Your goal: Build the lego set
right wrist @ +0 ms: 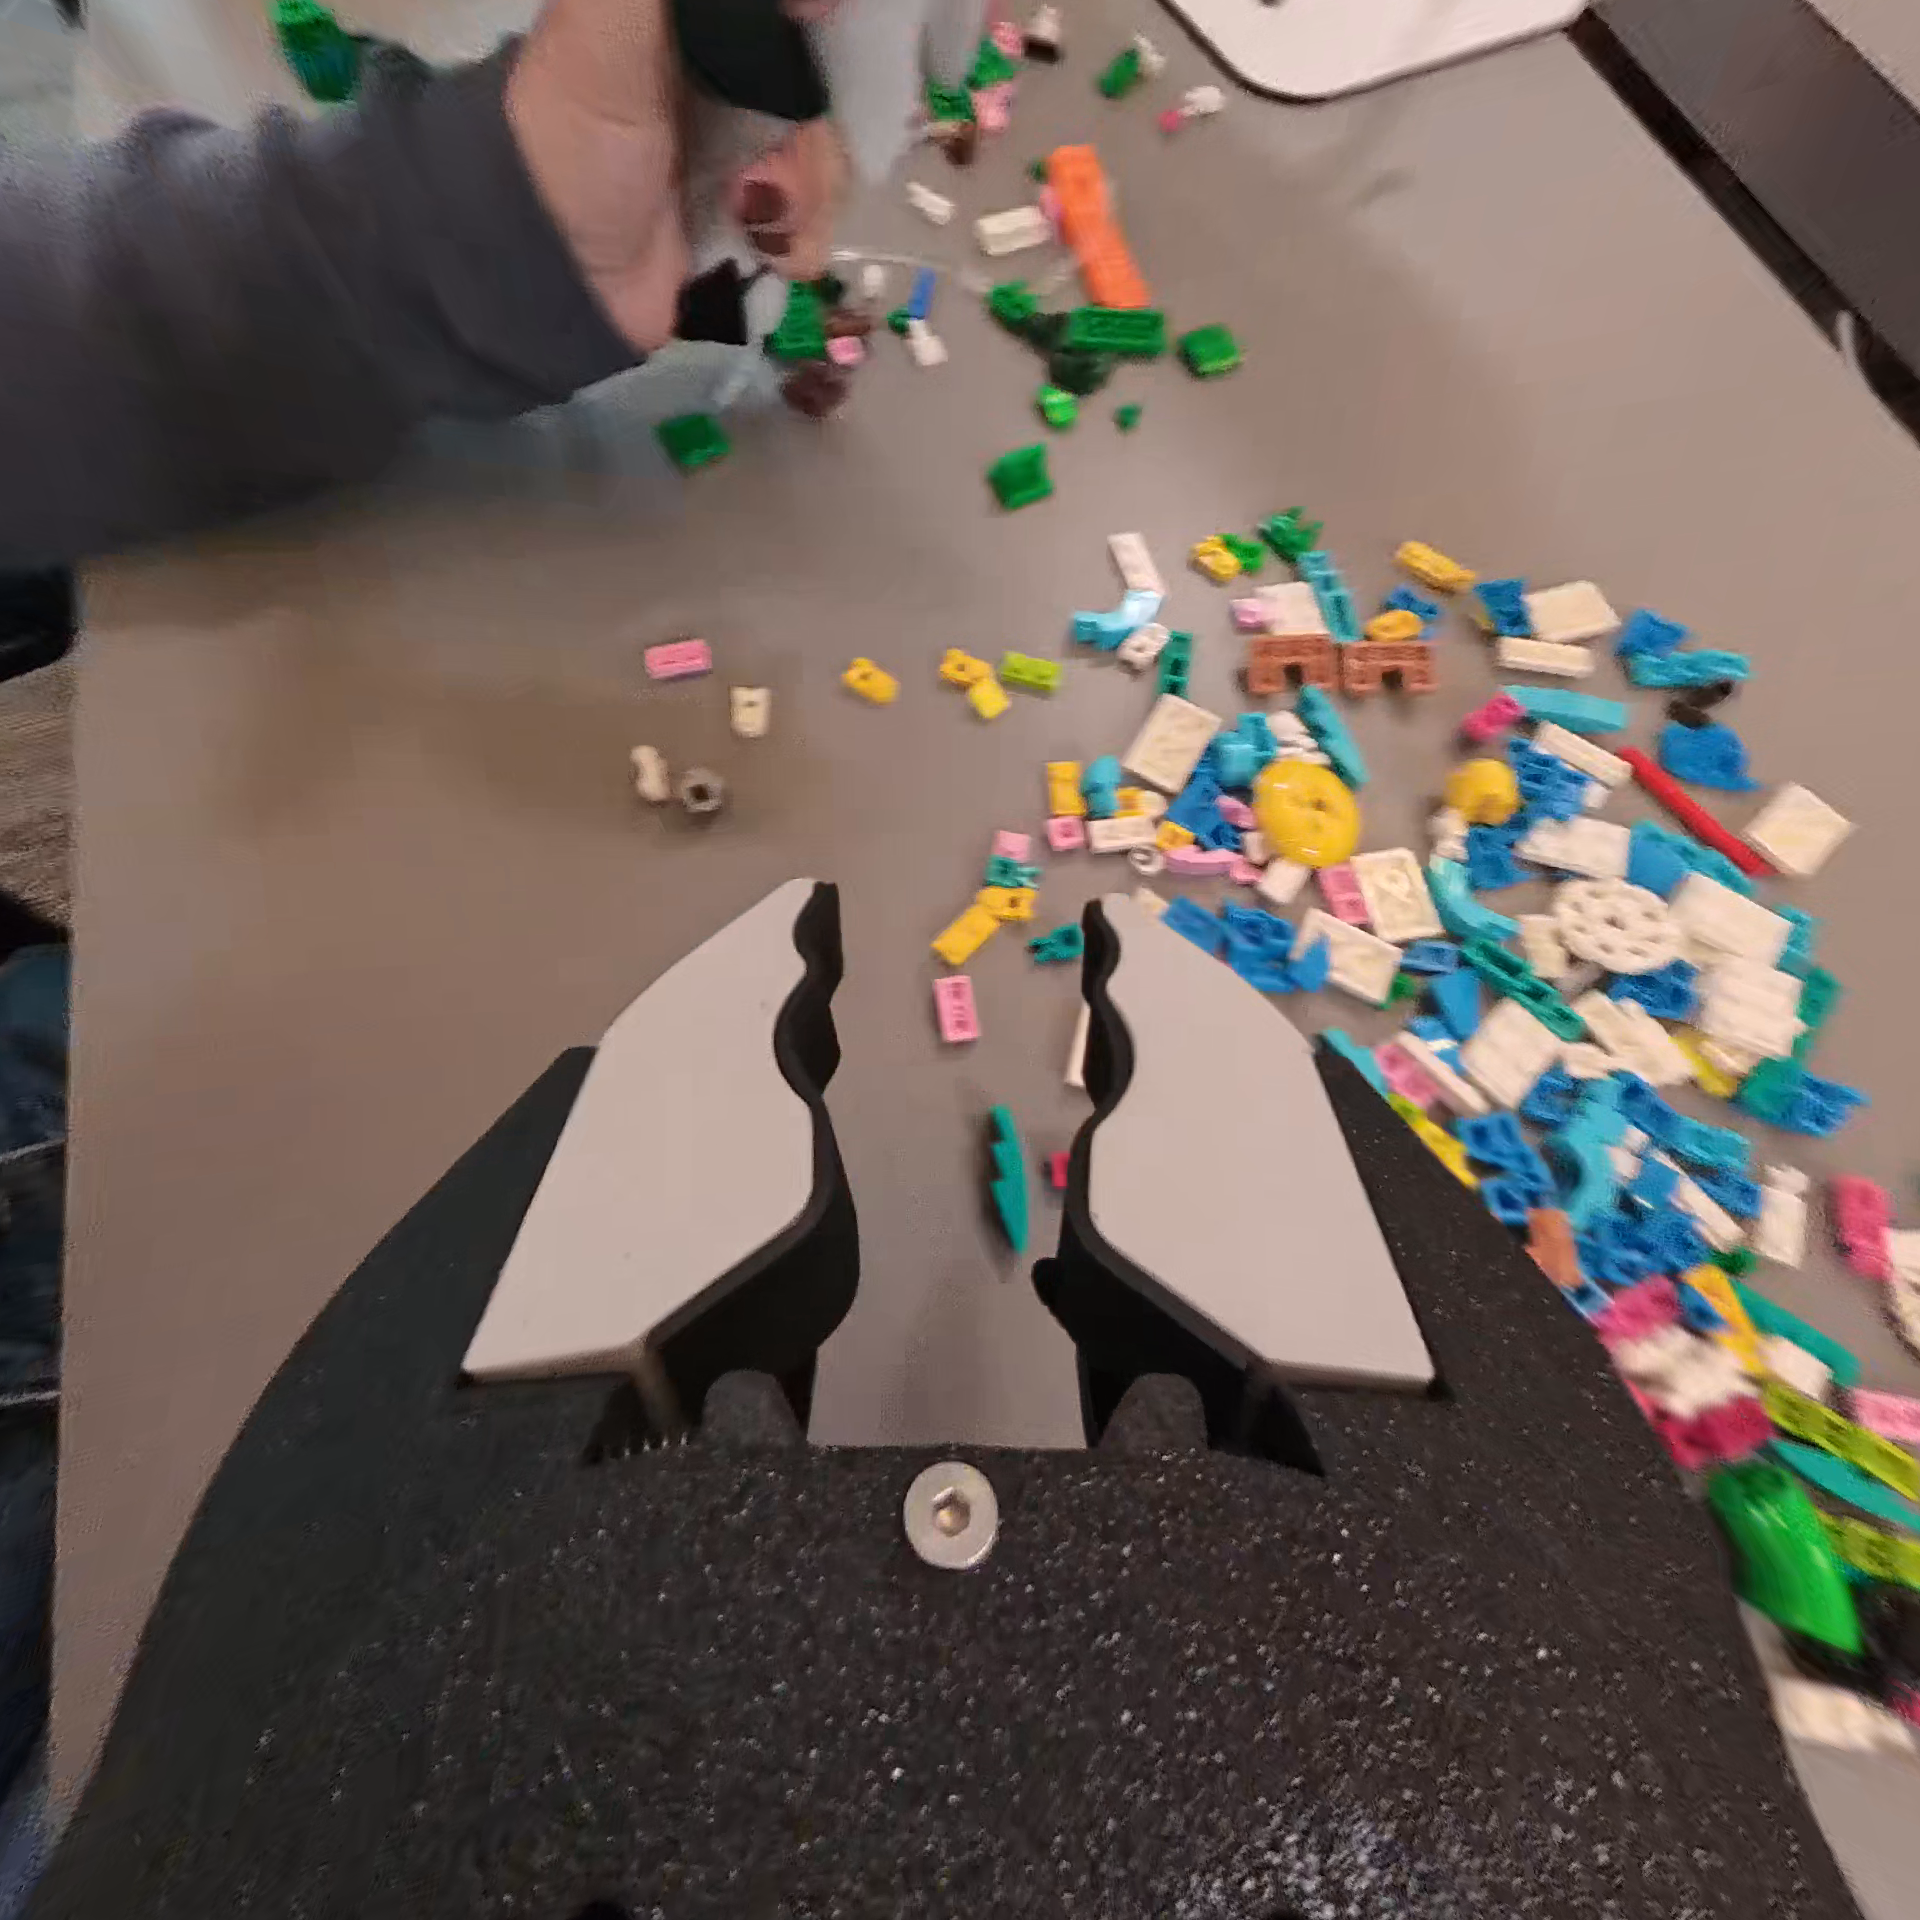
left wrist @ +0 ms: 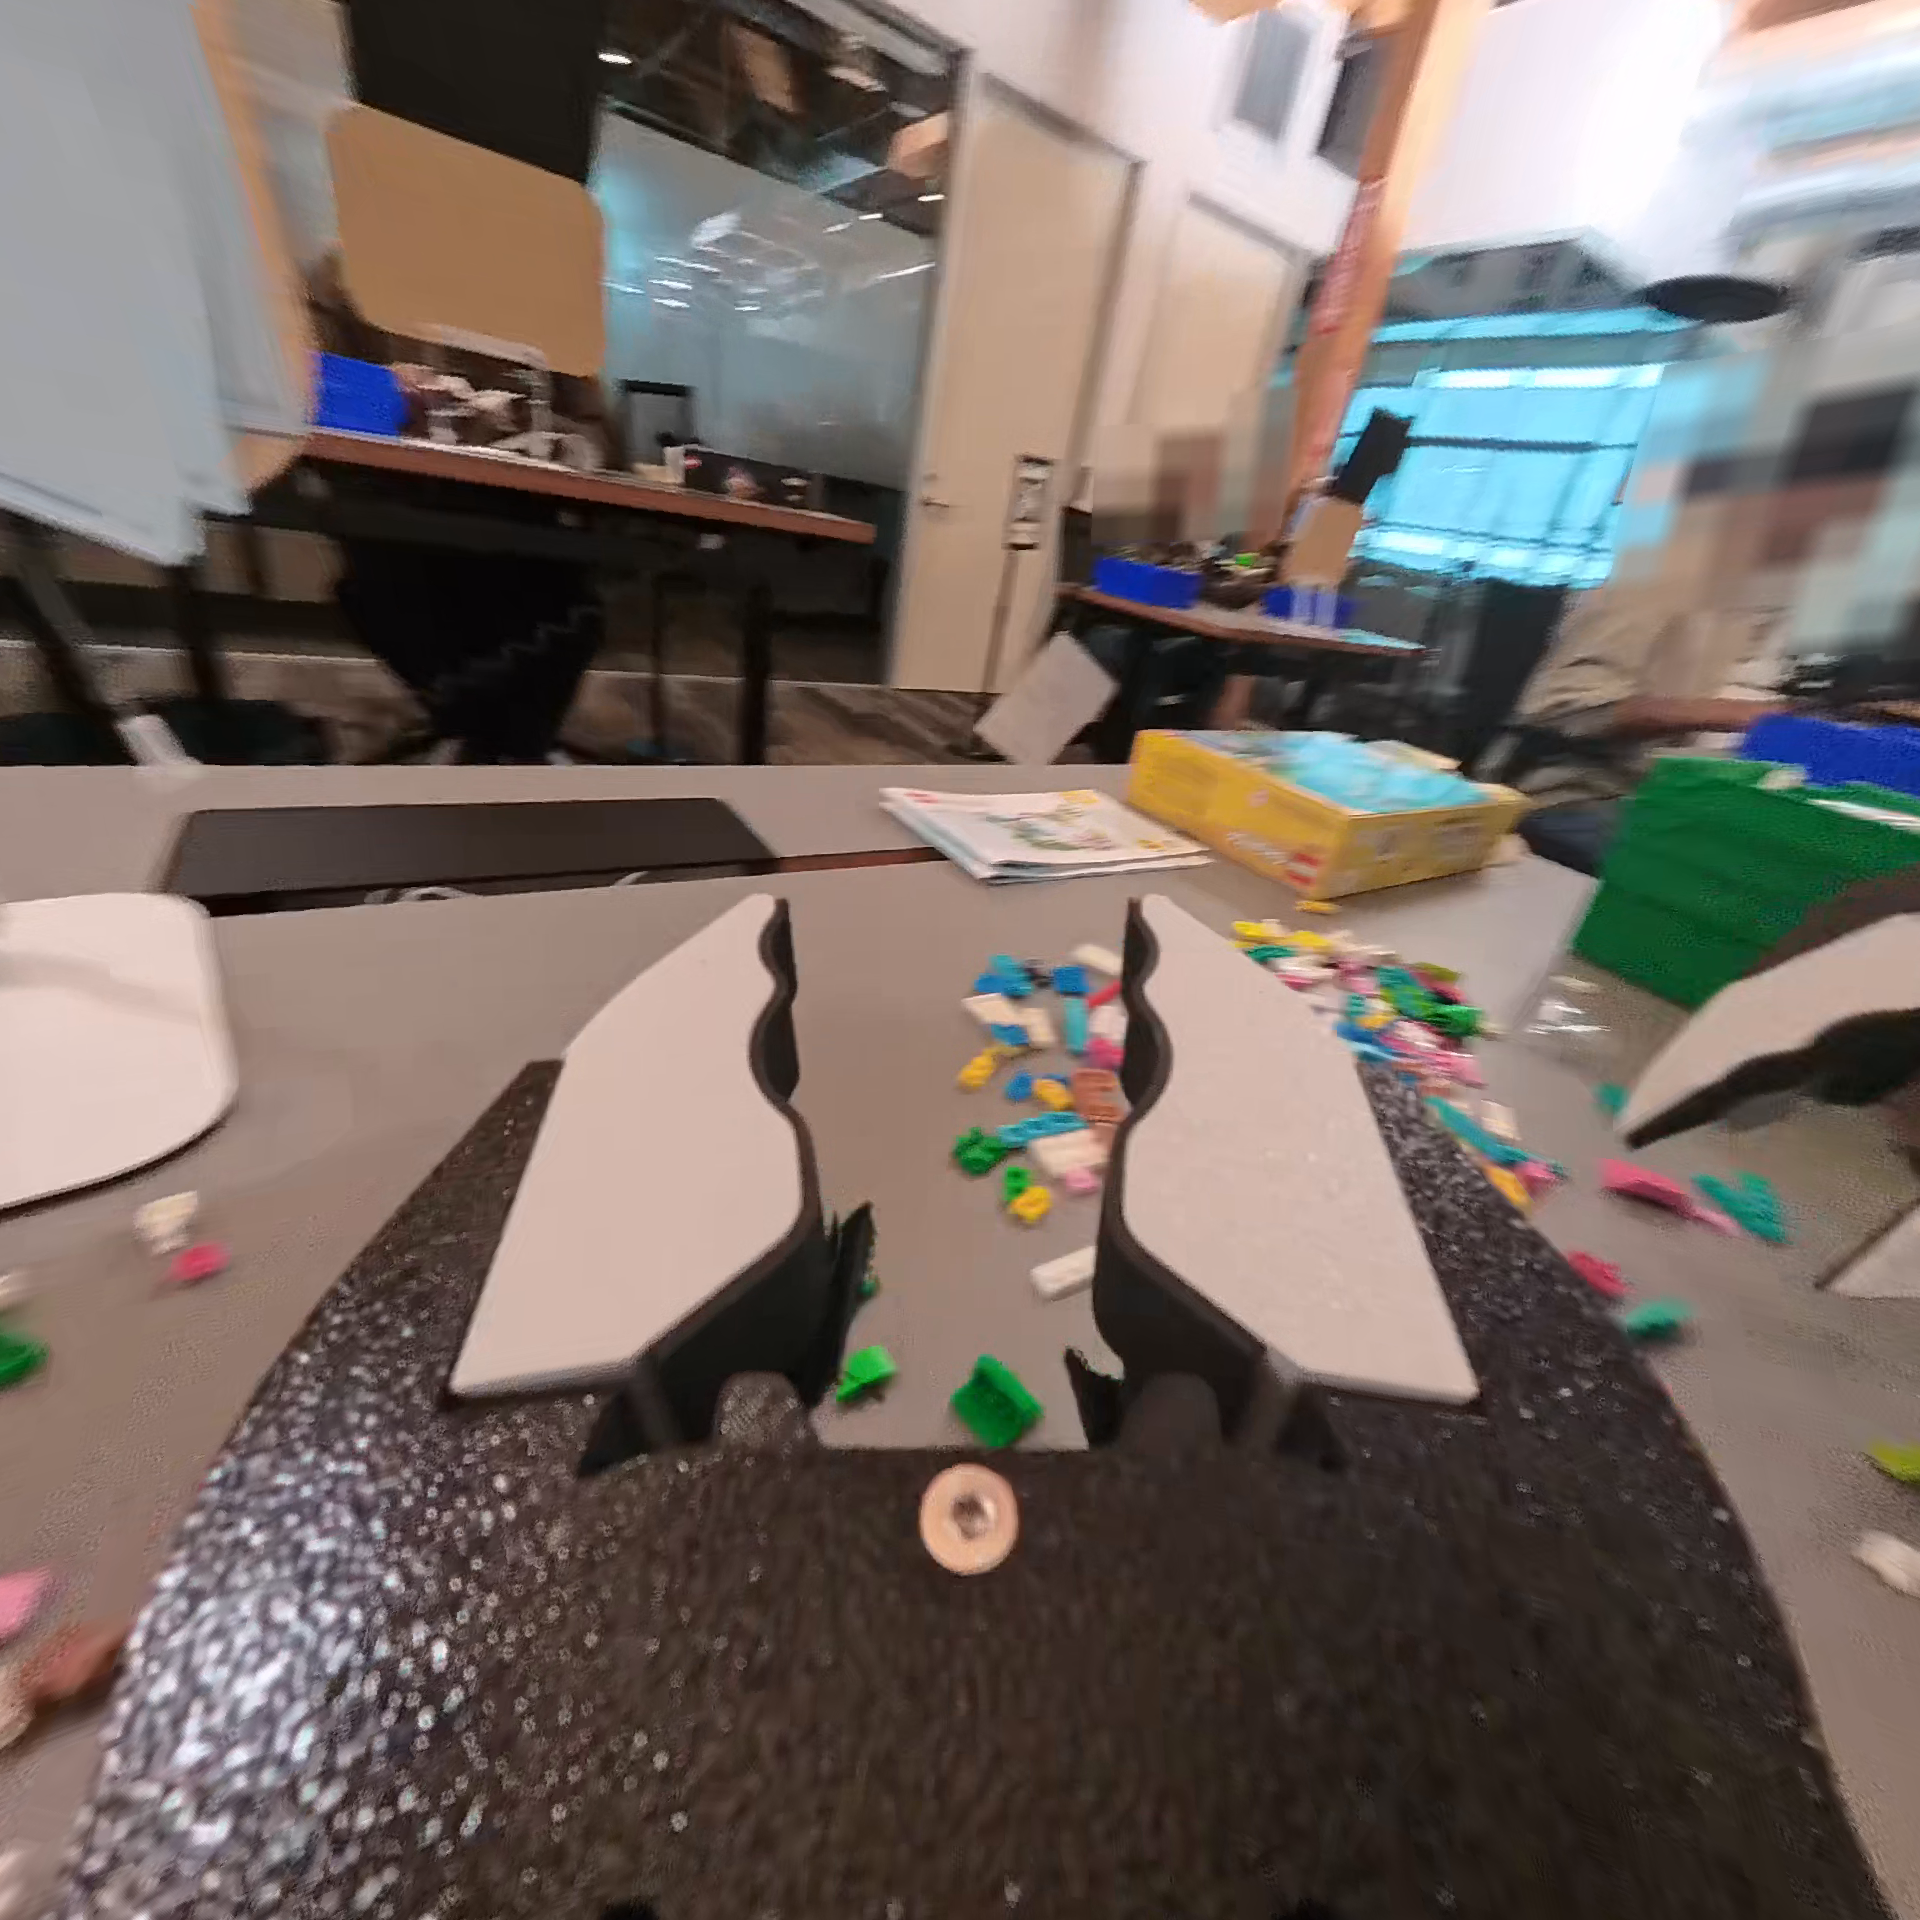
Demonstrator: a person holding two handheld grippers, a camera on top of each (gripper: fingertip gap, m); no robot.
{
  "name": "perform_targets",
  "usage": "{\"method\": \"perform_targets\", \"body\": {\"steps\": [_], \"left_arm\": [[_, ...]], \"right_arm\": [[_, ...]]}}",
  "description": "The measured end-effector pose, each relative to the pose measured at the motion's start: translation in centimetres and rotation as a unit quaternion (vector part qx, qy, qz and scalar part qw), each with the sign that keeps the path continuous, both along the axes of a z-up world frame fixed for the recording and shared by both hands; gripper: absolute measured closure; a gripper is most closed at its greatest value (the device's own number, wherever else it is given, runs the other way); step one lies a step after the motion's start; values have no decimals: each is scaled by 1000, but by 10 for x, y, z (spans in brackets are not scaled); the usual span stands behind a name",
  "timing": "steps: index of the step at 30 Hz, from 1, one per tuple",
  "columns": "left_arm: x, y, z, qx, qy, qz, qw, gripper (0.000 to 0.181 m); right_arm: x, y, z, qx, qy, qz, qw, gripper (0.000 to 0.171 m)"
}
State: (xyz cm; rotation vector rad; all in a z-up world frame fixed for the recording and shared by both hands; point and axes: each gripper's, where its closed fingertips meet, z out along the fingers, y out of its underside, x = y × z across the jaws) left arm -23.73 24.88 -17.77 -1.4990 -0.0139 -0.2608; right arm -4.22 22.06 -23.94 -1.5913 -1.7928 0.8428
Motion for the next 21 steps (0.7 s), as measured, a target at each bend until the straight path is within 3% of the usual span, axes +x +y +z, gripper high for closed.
{"method": "perform_targets", "body": {"steps": [2,9,13,16,21], "left_arm": [[15,-4,6,14,16,-41,999,121],[35,-18,22,61,97,-51,992,125],[55,-22,23,71,106,-102,987,133],[60,-22,20,62,124,-104,985,137],[68,-24,20,68,131,-112,983,143]], "right_arm": [[0,-15,-5,0,20,33,999,135],[-10,-48,-7,19,65,114,991,148],[-19,-55,-18,11,45,132,990,151],[-30,-61,-27,8,18,144,989,159],[-44,-69,-44,12,-24,168,986,158]]}}
